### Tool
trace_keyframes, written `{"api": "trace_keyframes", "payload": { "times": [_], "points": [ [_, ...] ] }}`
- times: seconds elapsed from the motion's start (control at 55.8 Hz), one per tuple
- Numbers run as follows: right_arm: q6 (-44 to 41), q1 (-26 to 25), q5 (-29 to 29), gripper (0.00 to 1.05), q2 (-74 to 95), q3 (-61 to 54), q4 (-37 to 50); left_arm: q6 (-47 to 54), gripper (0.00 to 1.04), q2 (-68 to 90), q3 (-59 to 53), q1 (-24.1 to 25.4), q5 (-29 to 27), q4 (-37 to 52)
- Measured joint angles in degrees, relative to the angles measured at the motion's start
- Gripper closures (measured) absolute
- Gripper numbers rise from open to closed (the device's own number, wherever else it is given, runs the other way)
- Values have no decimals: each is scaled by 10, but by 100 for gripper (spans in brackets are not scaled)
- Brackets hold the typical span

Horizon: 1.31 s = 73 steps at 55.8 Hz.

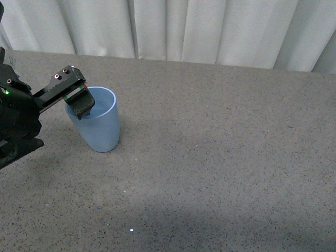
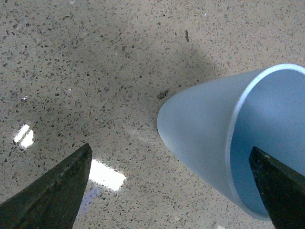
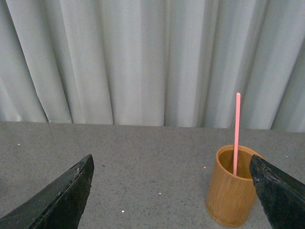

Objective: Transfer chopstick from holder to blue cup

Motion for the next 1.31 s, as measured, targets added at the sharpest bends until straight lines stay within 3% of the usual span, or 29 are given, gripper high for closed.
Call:
{"api": "trace_keyframes", "payload": {
  "times": [0.072,0.448,0.627,0.932,1.309],
  "points": [
    [0,0,0,9,0,0,0,3,12,0,0,-2,-5,5],
    [0,0,0,9,0,0,0,1,76,9,5,-23,20,25],
    [0,0,0,9,0,0,0,-6,100,-4,6,-37,37,32],
    [0,0,0,9,0,0,0,-19,101,-56,5,-91,46,25],
    [0,0,0,9,0,0,0,-33,101,7,67,-188,0,4]
  ]
}}
